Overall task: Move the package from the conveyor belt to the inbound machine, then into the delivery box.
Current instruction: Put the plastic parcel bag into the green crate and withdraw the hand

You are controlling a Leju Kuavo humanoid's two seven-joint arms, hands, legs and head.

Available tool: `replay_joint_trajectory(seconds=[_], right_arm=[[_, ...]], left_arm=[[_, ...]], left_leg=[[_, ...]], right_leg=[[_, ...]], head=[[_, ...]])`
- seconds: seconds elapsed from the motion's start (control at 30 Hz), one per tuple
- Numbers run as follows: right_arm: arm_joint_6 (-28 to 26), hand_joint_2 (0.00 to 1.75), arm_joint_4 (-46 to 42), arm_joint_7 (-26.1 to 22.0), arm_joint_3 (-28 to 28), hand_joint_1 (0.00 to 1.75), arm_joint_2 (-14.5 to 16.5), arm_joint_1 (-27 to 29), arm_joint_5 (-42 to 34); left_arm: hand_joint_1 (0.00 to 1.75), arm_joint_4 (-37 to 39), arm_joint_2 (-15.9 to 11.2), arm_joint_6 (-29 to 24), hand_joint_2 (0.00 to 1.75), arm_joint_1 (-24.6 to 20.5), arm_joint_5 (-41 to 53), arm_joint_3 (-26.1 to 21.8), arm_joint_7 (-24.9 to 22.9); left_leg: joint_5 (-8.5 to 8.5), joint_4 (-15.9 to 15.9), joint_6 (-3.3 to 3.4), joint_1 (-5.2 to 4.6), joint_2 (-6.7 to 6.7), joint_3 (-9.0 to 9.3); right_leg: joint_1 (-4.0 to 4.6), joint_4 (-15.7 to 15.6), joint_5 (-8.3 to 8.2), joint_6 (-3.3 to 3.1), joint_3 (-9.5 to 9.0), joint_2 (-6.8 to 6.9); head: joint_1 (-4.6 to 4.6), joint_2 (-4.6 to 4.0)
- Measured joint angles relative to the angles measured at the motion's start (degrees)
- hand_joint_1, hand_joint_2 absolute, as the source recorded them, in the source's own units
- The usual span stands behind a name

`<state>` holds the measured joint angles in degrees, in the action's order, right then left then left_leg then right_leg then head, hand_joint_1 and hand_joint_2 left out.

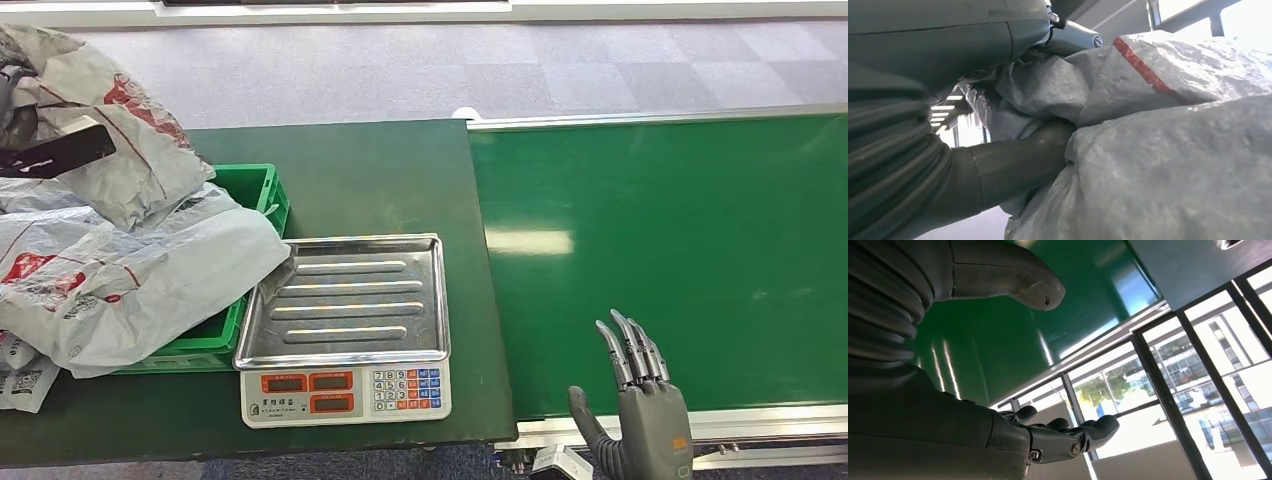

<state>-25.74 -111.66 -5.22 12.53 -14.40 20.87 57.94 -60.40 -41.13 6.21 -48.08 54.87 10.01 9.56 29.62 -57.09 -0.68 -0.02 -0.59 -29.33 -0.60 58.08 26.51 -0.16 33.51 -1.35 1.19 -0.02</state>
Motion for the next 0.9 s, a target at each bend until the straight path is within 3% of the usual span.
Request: replay_joint_trajectory(seconds=[0.2, 0.4, 0.53, 0.63, 0.67, 0.77, 0.9], right_arm=[[0.0, 1.75, 0.6, 0.1, 0.0, 0.00, 0.0, 0.0, -1.0], [0.3, 1.75, 1.8, -0.3, 0.0, 0.00, 0.0, -0.8, -2.2], [0.5, 1.75, 2.3, -0.7, 0.0, 0.00, 0.0, -1.1, -2.5], [0.5, 1.75, 2.5, -0.6, 0.0, 0.00, 0.0, -1.1, -2.4], [0.5, 1.75, 2.5, -0.6, 0.0, 0.00, 0.0, -1.1, -2.4], [0.1, 1.75, 2.6, 0.1, 0.0, 0.00, 0.0, -0.9, -1.9], [0.0, 1.75, 2.6, 1.2, 0.0, 0.00, 0.0, -0.4, -1.0]], left_arm=[[1.75, -0.3, -0.6, 1.9, 1.75, 8.8, -2.5, -2.7, 2.1], [1.75, -7.4, 0.1, 8.8, 1.75, 20.5, -12.2, -4.6, 5.2], [1.75, -10.7, 0.2, 12.7, 1.75, 23.3, -15.8, -4.5, 5.5], [0.44, -10.9, 0.8, 14.2, 1.75, 23.0, -16.2, -4.1, 5.4], [0.00, -10.6, 1.0, 14.3, 1.31, 22.6, -16.1, -3.8, 5.3], [0.00, -8.5, 2.0, 13.0, 0.00, 20.7, -14.8, -2.5, 5.2], [0.00, -6.2, 3.5, 9.0, 0.00, 18.3, -13.2, -1.1, 5.0]], left_leg=[[0.02, 0.0, 0.01, -0.08, 0.05, 0.01], [0.06, 0.0, 0.00, -0.08, 0.09, 0.00], [0.06, 0.0, 0.00, -0.07, 0.02, -0.02], [0.06, 0.0, 0.00, -0.07, 0.00, -0.01], [0.06, 0.0, 0.00, -0.07, 0.01, 0.00], [0.05, 0.0, -0.01, -0.07, 0.01, 0.02], [0.03, 0.0, -0.02, -0.06, 0.02, 0.02]], right_leg=[[-0.07, 0.0, 0.00, 0.00, 0.00, 0.01], [-0.05, 0.0, 0.00, 0.00, 0.04, -0.04], [-0.04, 0.0, 0.00, 0.01, 0.04, 0.02], [-0.04, -0.1, 0.00, 0.01, 0.04, 0.08], [-0.04, -0.1, 0.00, 0.01, 0.04, 0.09], [-0.03, 0.0, -0.01, 0.02, 0.02, 0.10], [-0.03, 0.0, -0.02, 0.01, 0.02, 0.09]], head=[[0.01, 0.00], [-0.01, 0.00], [-0.01, 0.00], [-0.01, 0.00], [-0.01, 0.00], [-0.01, 0.00], [0.01, 0.00]])
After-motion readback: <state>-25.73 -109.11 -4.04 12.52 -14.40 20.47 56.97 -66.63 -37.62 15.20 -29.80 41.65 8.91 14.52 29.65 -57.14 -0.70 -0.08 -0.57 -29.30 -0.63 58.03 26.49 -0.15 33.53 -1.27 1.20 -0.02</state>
